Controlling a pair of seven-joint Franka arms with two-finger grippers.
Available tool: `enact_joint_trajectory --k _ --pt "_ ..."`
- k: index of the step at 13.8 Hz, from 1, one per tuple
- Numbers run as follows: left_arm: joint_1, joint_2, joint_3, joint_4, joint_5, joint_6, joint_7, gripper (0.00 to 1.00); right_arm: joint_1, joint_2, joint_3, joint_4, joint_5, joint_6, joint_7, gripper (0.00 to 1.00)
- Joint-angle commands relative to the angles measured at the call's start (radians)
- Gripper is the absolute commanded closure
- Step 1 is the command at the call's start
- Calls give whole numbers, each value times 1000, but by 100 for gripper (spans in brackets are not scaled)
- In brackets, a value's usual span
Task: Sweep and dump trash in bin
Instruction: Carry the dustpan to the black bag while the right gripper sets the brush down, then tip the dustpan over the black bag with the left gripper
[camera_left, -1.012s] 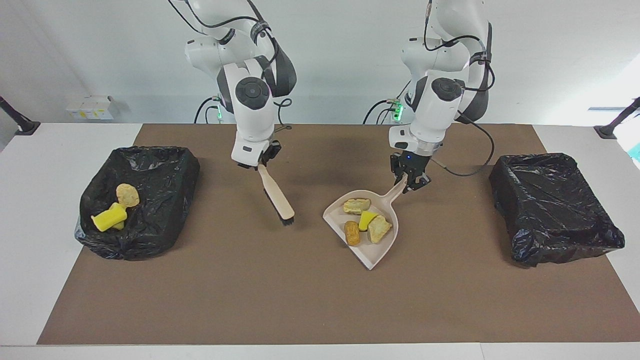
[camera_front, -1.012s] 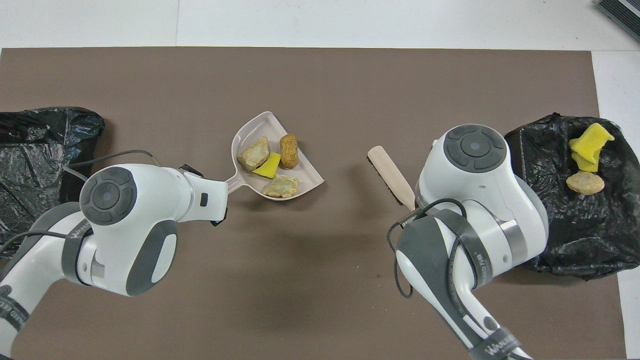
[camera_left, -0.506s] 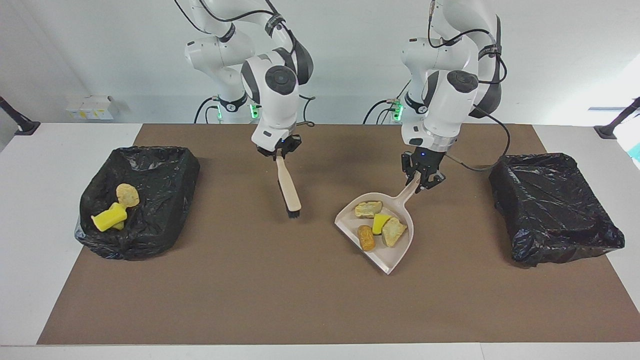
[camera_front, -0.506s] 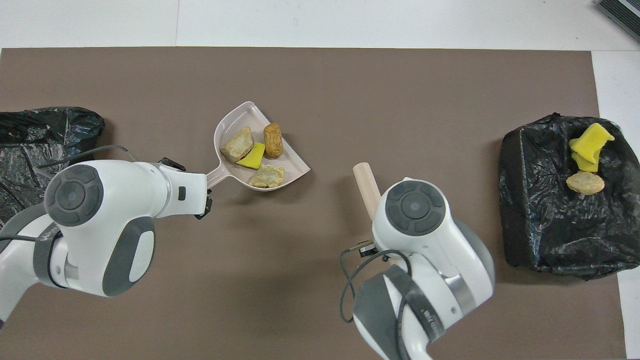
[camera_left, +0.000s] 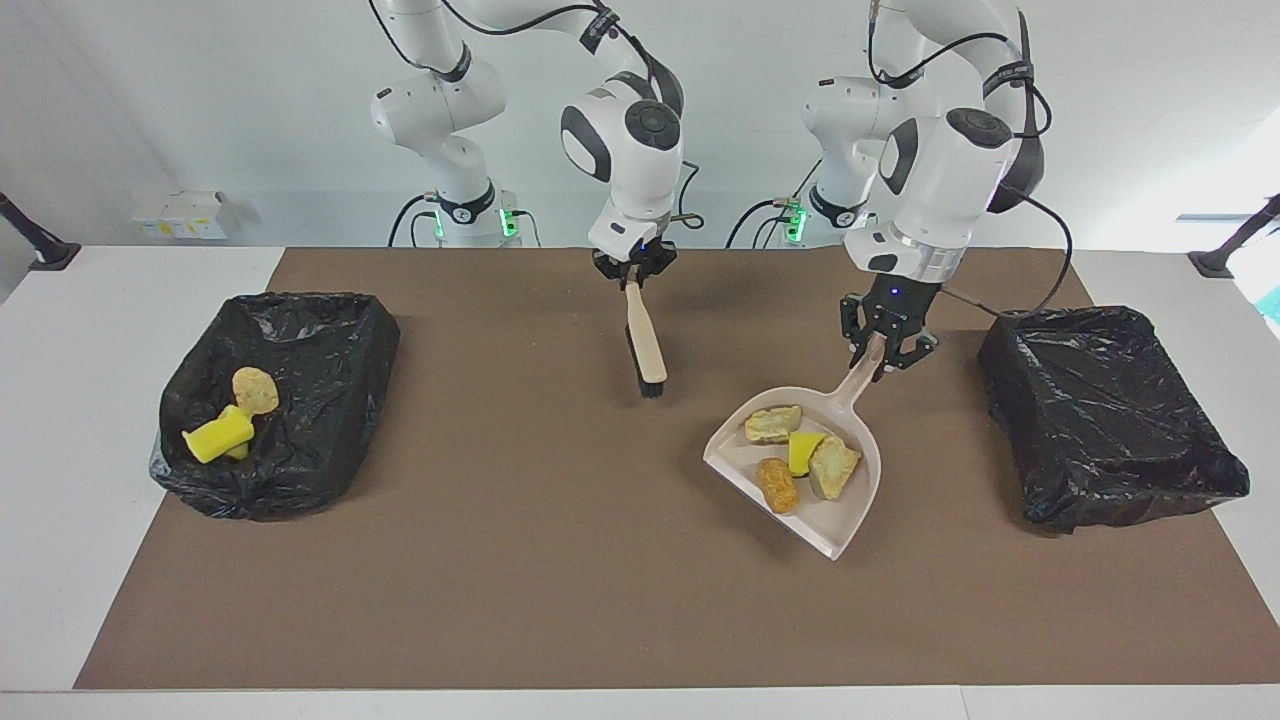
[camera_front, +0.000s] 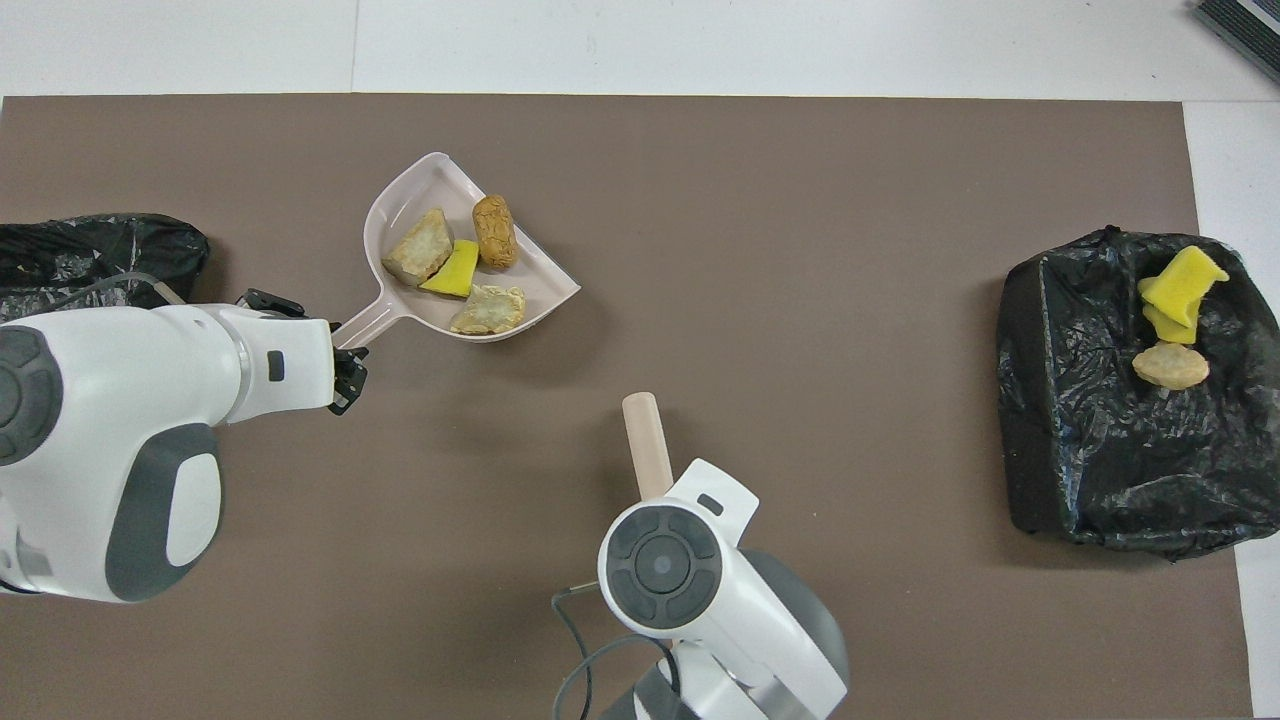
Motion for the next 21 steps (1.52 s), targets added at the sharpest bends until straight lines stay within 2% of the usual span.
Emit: enact_joint_trajectory --k 1,4,8,10,13,16,18,21 --pt "69 -50 -5 20 -24 -67 75 100 55 24 -3 -18 25 71 83 100" --pt "165 -52 3 84 -68 -190 223 100 84 55 -3 -18 49 119 198 100" --pt "361 -47 10 175 -156 -333 487 100 97 94 -3 -18 115 193 189 99" --pt "459 -39 10 204 -219 -373 610 100 95 94 -5 -6 115 171 199 1" --pt "585 -41 10 219 -309 -412 757 100 45 63 -9 63 115 34 180 0" --pt "717 -6 13 317 -334 -504 891 100 -15 31 -11 126 112 -62 151 0" --pt "789 11 17 345 -332 -509 949 100 -61 11 -12 161 98 -118 65 0" --pt "861 22 27 347 -323 -497 1030 100 -147 11 -18 273 45 -274 -110 0"
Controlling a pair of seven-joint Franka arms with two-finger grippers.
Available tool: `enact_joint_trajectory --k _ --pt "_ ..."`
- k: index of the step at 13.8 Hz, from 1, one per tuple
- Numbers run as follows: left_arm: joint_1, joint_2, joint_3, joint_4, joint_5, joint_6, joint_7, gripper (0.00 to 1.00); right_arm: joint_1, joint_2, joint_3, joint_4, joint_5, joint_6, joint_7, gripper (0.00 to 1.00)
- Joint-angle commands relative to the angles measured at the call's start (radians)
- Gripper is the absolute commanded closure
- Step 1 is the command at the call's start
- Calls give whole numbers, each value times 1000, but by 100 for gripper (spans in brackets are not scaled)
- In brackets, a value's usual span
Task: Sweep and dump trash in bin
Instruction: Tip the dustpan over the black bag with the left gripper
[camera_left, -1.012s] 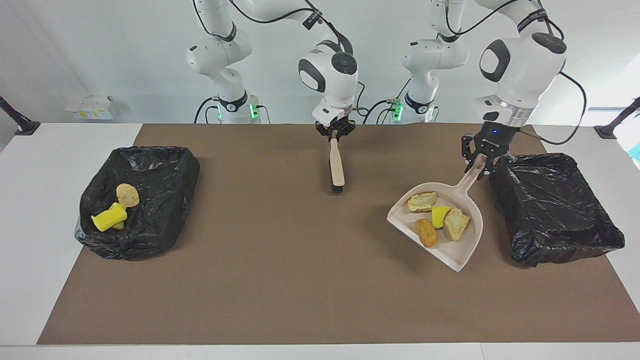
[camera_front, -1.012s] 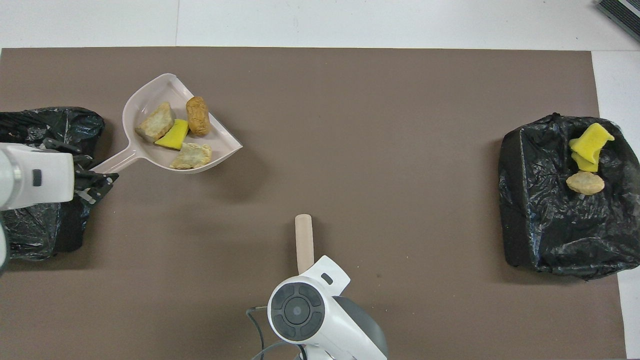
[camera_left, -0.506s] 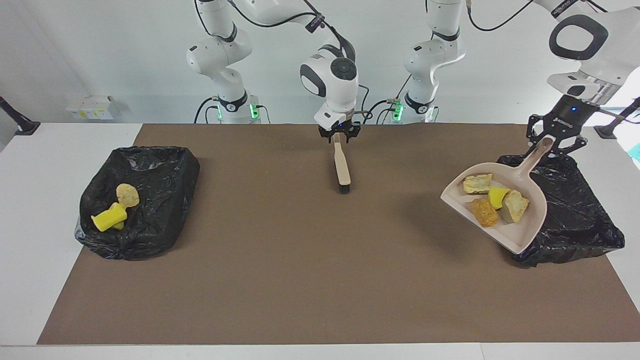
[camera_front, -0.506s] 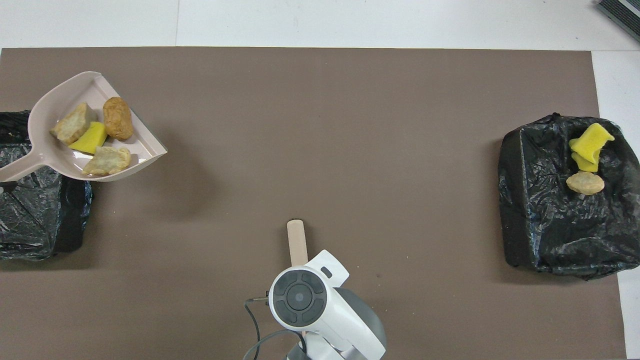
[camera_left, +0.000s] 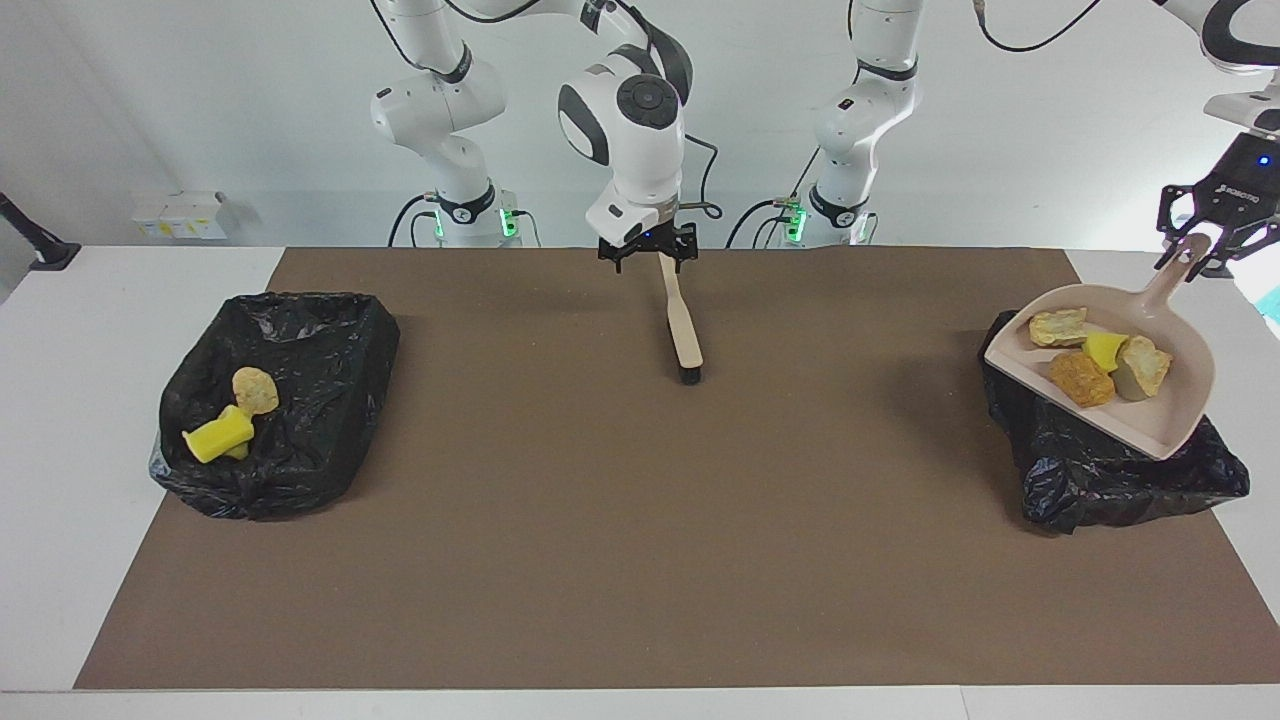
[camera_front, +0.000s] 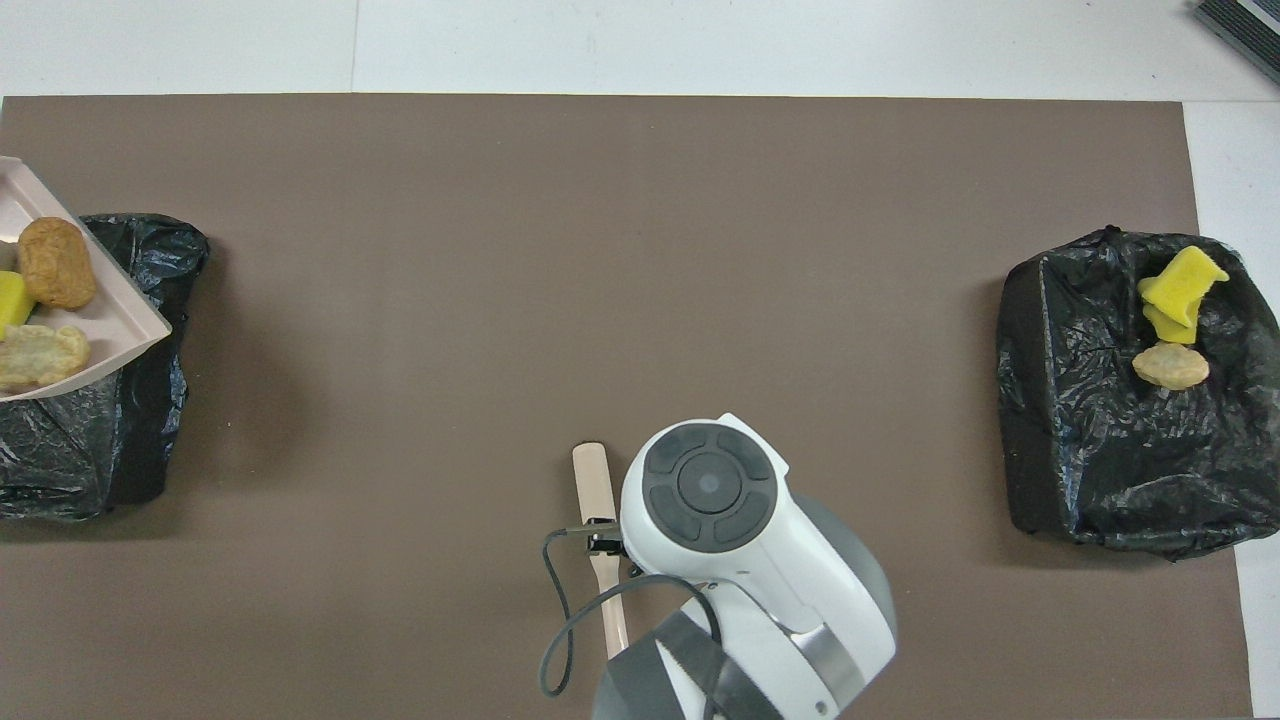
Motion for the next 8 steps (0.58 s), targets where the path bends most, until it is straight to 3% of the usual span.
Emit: enact_joint_trajectory --k 1,4,8 --pt "72 49 1 49 -27 -14 97 100 -85 1 3 112 -69 -137 -174 0" --pt "87 87 7 101 -9 57 222 100 -202 -5 -8 206 -123 -217 -413 0" --pt "73 139 6 167 204 127 239 100 -354 -11 -10 299 -212 -236 -665 0"
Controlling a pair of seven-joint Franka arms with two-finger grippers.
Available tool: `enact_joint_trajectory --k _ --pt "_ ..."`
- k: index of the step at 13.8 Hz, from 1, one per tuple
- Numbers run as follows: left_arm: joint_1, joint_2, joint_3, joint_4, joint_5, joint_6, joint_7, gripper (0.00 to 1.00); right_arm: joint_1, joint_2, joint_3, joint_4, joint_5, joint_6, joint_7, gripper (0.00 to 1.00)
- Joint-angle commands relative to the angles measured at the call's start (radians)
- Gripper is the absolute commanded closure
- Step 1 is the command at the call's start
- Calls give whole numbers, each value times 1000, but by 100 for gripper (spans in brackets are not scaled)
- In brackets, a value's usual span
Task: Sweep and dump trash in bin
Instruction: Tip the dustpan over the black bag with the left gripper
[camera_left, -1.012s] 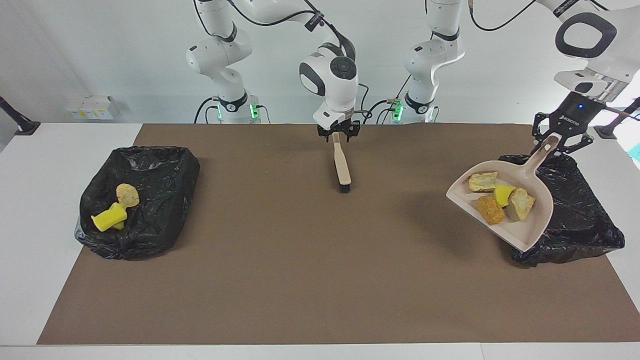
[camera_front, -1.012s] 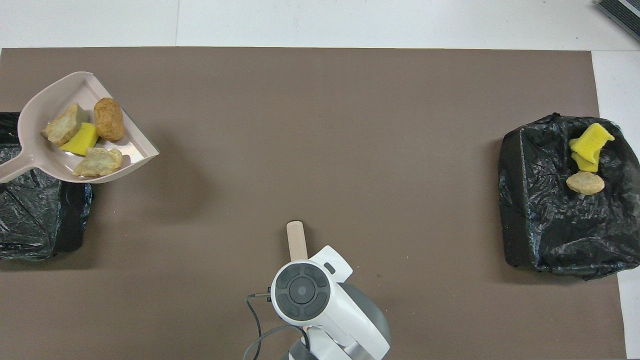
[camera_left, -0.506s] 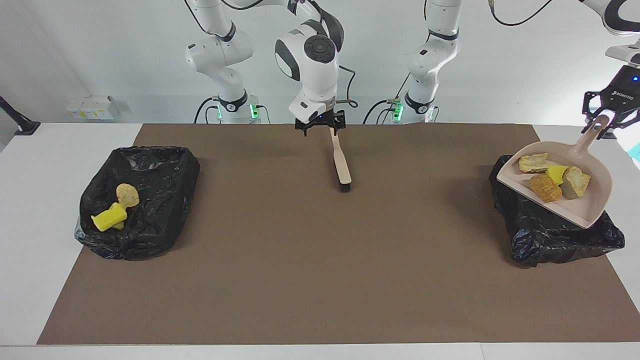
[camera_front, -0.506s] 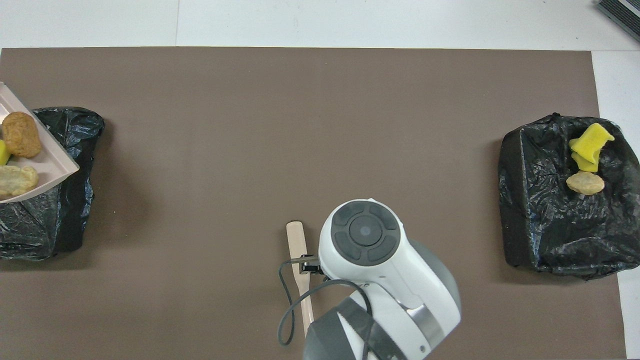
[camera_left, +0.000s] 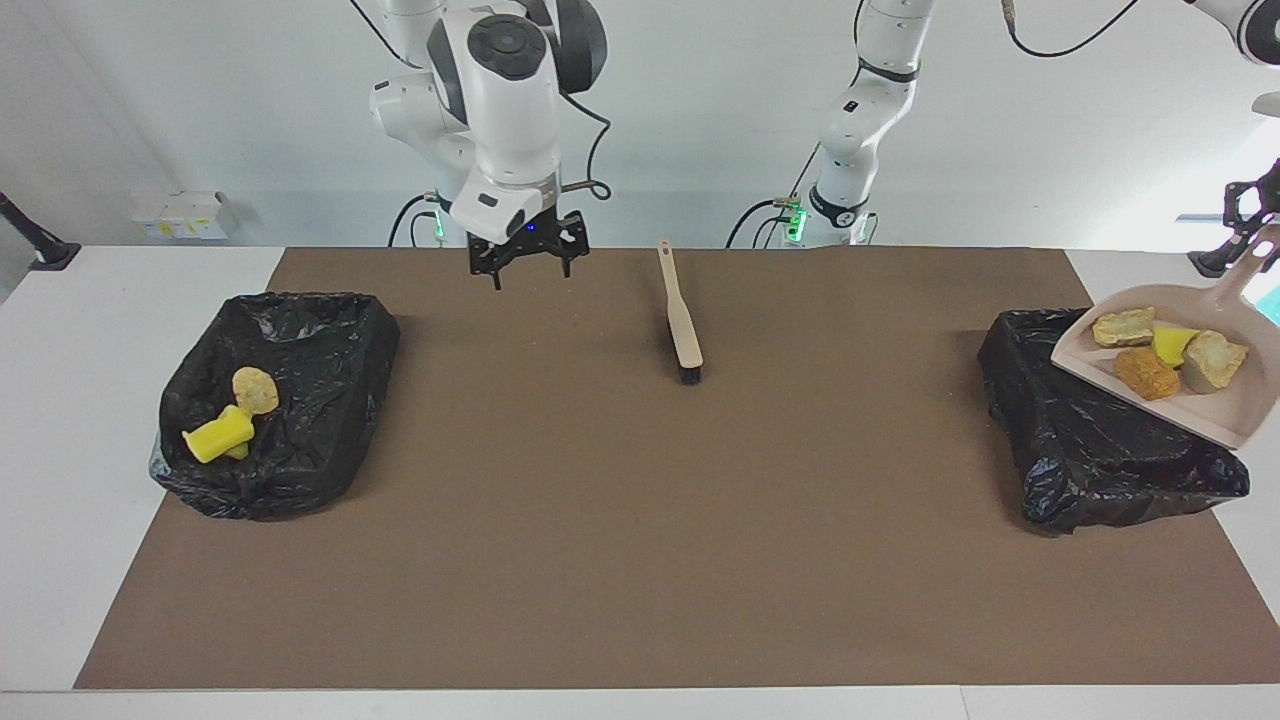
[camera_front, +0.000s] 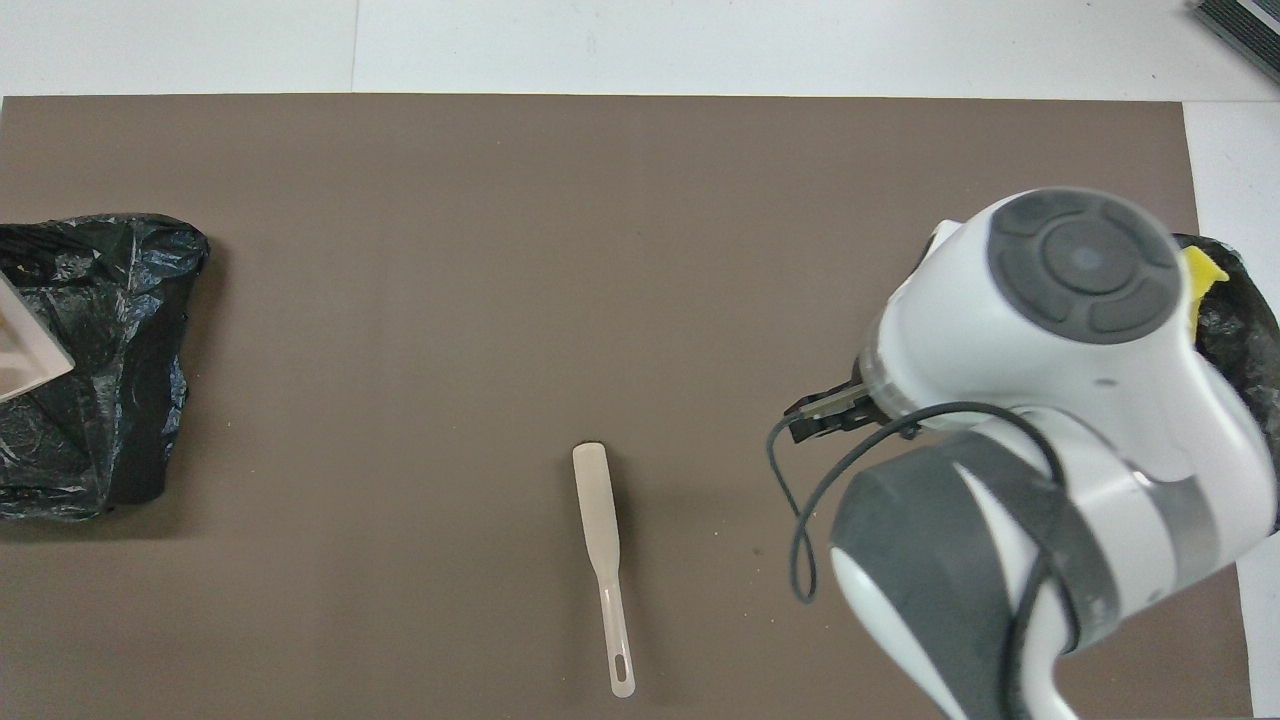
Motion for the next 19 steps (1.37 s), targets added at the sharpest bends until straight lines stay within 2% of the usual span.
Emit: enact_joint_trajectory --k 1,2,4,8,10,12,16,19 --pt "-8 50 -4 85 104 16 17 100 -98 1 11 52 -25 -26 -156 0" --pt "-11 52 -5 87 143 16 15 100 -135 3 10 52 -29 -24 -202 0" --pt "-50 47 -11 76 300 37 3 100 -189 3 -2 79 -34 -24 -225 0" --pt "-98 49 -11 73 430 21 3 100 -288 3 -27 117 -16 -23 -141 0" --pt "-129 47 -10 79 453 19 3 100 -301 1 -38 124 -5 -26 -85 0" --pt "-191 43 -10 87 568 21 -11 100 -311 -17 -67 122 21 -27 -58 0" --pt "-325 44 -13 94 832 30 -138 100 -302 -82 -73 101 21 -72 -51 0" --pt "-351 38 -14 154 849 19 -129 100 -304 -92 -73 101 23 -73 -54 0"
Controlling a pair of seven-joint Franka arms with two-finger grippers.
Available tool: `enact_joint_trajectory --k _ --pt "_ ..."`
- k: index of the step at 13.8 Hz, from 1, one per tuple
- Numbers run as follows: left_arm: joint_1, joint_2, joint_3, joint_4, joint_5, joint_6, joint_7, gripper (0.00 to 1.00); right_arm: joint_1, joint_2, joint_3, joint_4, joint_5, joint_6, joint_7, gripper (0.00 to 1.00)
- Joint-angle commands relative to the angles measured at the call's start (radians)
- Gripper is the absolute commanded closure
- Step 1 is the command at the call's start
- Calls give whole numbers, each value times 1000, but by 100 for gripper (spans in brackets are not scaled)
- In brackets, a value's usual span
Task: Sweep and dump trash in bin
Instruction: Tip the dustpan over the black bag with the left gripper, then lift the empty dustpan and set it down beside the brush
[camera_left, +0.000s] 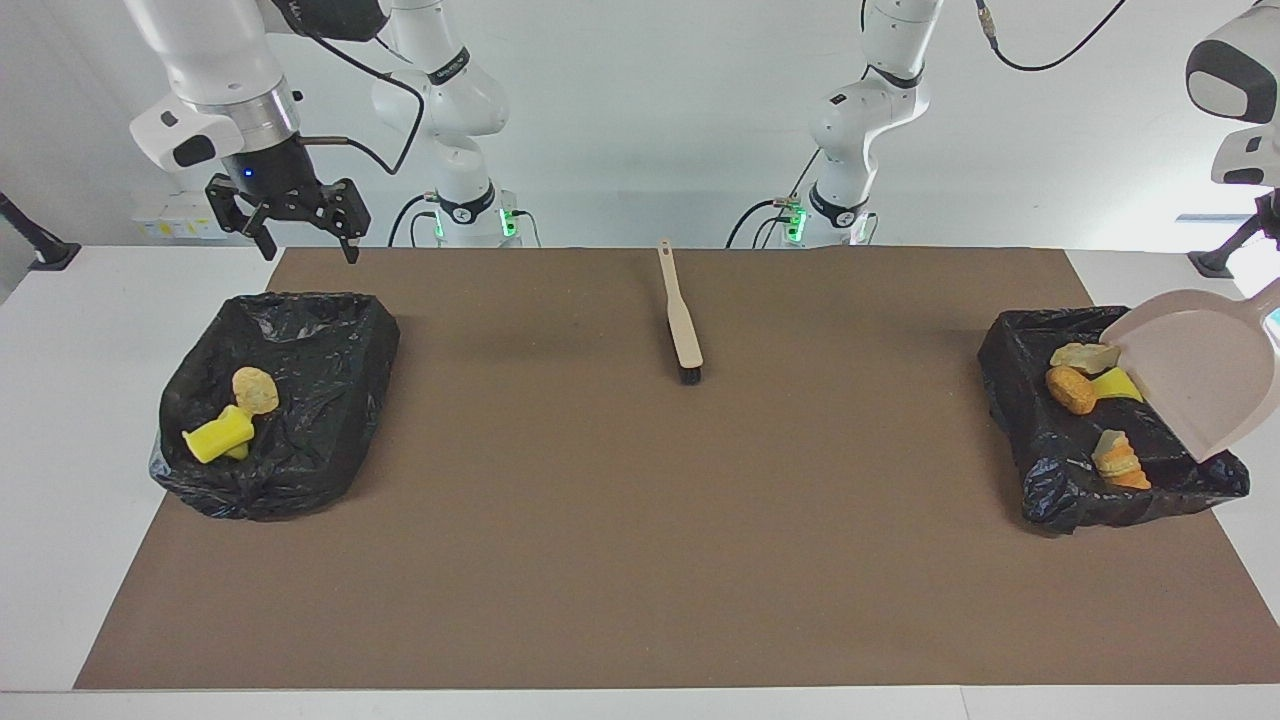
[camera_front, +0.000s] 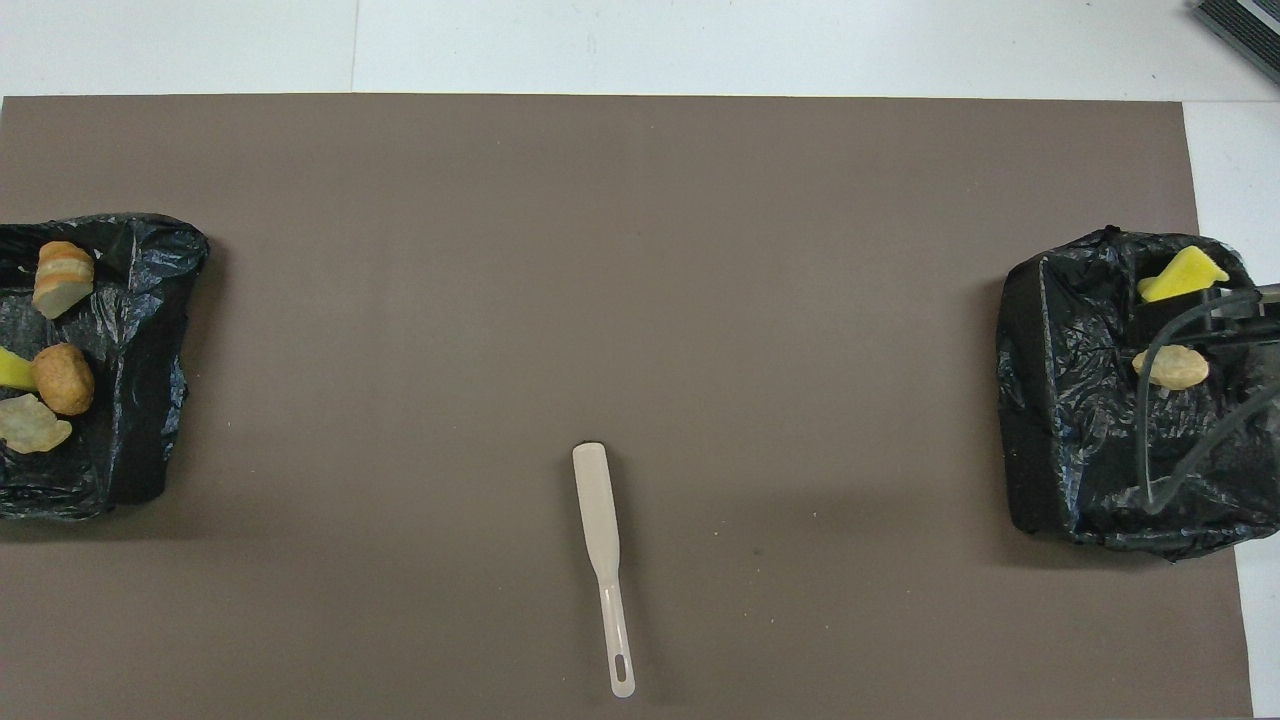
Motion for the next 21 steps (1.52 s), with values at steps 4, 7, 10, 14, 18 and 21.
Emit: enact_joint_trajectory --k 4,7,10,14,18,21 --pt "-37 -26 -4 93 6 -27 0 100 -15 -33 -9 -4 22 -89 9 0" --pt "-28 -51 -5 100 -271 -47 -19 100 -19 -39 -15 -3 69 -135 18 0" --pt "-37 -68 -14 89 -416 -96 -217 100 -16 -16 -23 17 54 -134 7 0" --pt "-170 -104 -17 32 -516 -171 -689 100 104 -25 -160 16 71 -117 18 0" --pt "-372 -101 -18 -37 -565 -176 -1111 100 112 -30 -154 11 67 -120 10 0" --pt "-536 -66 -18 -103 -573 -97 -1464 100 109 -29 -155 13 67 -118 12 0"
